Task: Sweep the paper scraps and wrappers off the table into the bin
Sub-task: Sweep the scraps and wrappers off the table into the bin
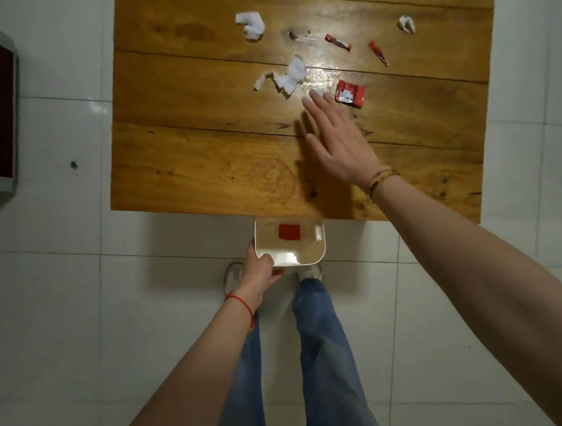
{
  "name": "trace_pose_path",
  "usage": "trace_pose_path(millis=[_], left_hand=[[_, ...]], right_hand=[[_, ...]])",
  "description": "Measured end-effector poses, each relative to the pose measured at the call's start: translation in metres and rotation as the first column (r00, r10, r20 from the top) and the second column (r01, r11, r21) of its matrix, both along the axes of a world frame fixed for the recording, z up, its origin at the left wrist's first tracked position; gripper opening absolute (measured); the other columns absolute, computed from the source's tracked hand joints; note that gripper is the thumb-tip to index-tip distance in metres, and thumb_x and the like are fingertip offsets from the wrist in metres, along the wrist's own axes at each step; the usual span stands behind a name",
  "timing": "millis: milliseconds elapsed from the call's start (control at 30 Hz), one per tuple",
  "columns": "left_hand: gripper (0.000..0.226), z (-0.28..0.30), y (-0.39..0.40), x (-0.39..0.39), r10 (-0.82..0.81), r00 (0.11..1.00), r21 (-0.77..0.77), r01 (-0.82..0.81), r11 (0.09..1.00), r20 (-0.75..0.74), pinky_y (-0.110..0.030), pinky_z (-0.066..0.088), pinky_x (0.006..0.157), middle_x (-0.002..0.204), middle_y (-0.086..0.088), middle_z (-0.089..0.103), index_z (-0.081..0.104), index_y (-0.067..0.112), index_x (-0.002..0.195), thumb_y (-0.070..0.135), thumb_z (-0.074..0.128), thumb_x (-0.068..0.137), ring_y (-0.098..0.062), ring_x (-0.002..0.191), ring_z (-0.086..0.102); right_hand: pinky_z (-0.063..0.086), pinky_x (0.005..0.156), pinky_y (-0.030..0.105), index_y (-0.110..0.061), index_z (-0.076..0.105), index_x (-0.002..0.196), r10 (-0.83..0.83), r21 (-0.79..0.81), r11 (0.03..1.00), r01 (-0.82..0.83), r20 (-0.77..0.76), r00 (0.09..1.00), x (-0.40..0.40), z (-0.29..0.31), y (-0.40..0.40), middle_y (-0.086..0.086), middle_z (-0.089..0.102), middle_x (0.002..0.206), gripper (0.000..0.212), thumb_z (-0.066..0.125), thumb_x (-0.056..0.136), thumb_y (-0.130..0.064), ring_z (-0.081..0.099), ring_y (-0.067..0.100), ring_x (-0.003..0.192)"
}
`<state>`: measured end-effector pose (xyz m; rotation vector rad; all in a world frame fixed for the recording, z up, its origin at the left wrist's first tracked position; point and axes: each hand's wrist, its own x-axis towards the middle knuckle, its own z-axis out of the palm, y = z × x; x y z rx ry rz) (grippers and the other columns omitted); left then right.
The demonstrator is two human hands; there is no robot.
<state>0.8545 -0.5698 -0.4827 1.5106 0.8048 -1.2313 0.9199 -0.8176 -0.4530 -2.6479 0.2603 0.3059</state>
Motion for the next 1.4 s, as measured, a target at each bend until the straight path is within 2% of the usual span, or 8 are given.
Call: trace_pose_path(millis=[100,333,500,800,967,1100,1267,1400], left_hand=[[0.060,-0.004,-0.005,-0.005,0.061,0.998,0.000,-0.061,0.998,0.010,-0.036,0.055,0.082,0.136,-0.011,0.052,0.033,0.021,0.148,-0.006,0.035,0.094,-0.032,0.126,0.052],[0.062,-0.010,-0.016,-0.006,0.064,0.998,0.043,-0.064,0.997,0.009,-0.049,0.051,0.098,0.137,-0.013,0.054,0.032,0.023,0.148,-0.004,0.037,0.093,-0.034,0.124,0.055],[0.063,-0.007,-0.018,-0.006,0.066,0.998,0.031,-0.067,0.997,0.020,-0.038,0.055,0.082,0.128,-0.010,0.056,0.033,0.023,0.147,-0.007,0.036,0.092,-0.033,0.118,0.058],[0.066,-0.008,-0.016,-0.004,-0.025,0.998,0.026,0.024,0.999,0.053,-0.037,0.054,0.087,0.129,-0.007,0.051,0.030,0.025,0.150,-0.006,0.034,0.092,-0.031,0.118,0.055],[0.045,-0.003,-0.018,-0.004,-0.032,0.998,0.005,0.031,0.999,0.062,-0.043,0.053,0.092,0.134,-0.012,0.057,0.040,0.030,0.138,0.008,0.041,0.098,-0.034,0.121,0.058],[0.039,-0.003,-0.017,-0.004,-0.043,0.998,0.007,0.043,0.999,0.044,-0.042,0.054,0.090,0.133,-0.012,0.059,0.043,0.028,0.135,0.011,0.038,0.100,-0.032,0.118,0.060],[0.042,-0.005,-0.015,-0.003,-0.054,0.998,-0.002,0.054,0.999,0.026,-0.038,0.054,0.083,0.134,-0.012,0.059,0.041,0.023,0.141,0.014,0.041,0.100,-0.031,0.117,0.061],[0.049,-0.006,-0.013,-0.005,-0.086,0.996,0.009,0.086,0.996,0.021,-0.035,0.054,0.085,0.139,-0.012,0.053,0.032,0.023,0.146,0.009,0.039,0.100,-0.034,0.123,0.057]], right_hand=[[0.004,0.125,0.042,-0.018,0.012,0.157,0.051,0.000,0.999,-0.051,-0.007,0.999,0.027,-0.006,-0.016,0.003,0.007,0.166,0.059,0.029,0.104,-0.040,0.000,0.022,0.153],[-0.001,0.123,0.039,-0.020,0.011,0.157,0.181,-0.002,0.983,-0.181,-0.059,0.982,0.073,-0.019,-0.024,0.004,0.005,0.166,0.057,0.026,0.105,-0.037,0.001,0.025,0.153],[-0.002,0.124,0.043,-0.017,0.011,0.157,0.264,-0.070,0.960,-0.271,-0.092,0.960,0.068,-0.025,-0.020,0.005,0.010,0.165,0.060,0.023,0.104,-0.042,0.005,0.024,0.153],[0.002,0.125,0.044,-0.016,0.014,0.157,0.449,-0.009,0.892,-0.453,-0.106,0.887,-0.022,-0.018,0.018,0.005,0.012,0.165,0.058,0.021,0.105,-0.040,0.005,0.020,0.153],[0.000,0.125,0.041,-0.013,0.015,0.156,0.519,0.065,0.855,-0.515,-0.110,0.847,-0.084,-0.018,0.048,0.006,0.013,0.164,0.057,0.024,0.105,-0.038,0.005,0.019,0.153],[-0.001,0.125,0.037,-0.008,0.028,0.153,0.568,0.101,0.823,-0.559,-0.102,0.817,-0.122,-0.017,0.068,0.009,0.021,0.163,0.055,0.027,0.105,-0.035,0.010,0.020,0.152],[0.016,0.123,0.040,-0.011,0.033,0.151,0.516,0.120,0.853,-0.508,-0.048,0.855,-0.135,-0.012,0.071,0.008,0.027,0.160,0.051,0.032,0.104,-0.031,0.024,0.023,0.148],[0.007,0.124,0.039,-0.016,0.020,0.155,0.278,0.039,0.960,-0.277,-0.023,0.960,-0.097,-0.007,0.046,0.007,0.018,0.163,0.055,0.028,0.104,-0.035,0.012,0.022,0.151]])
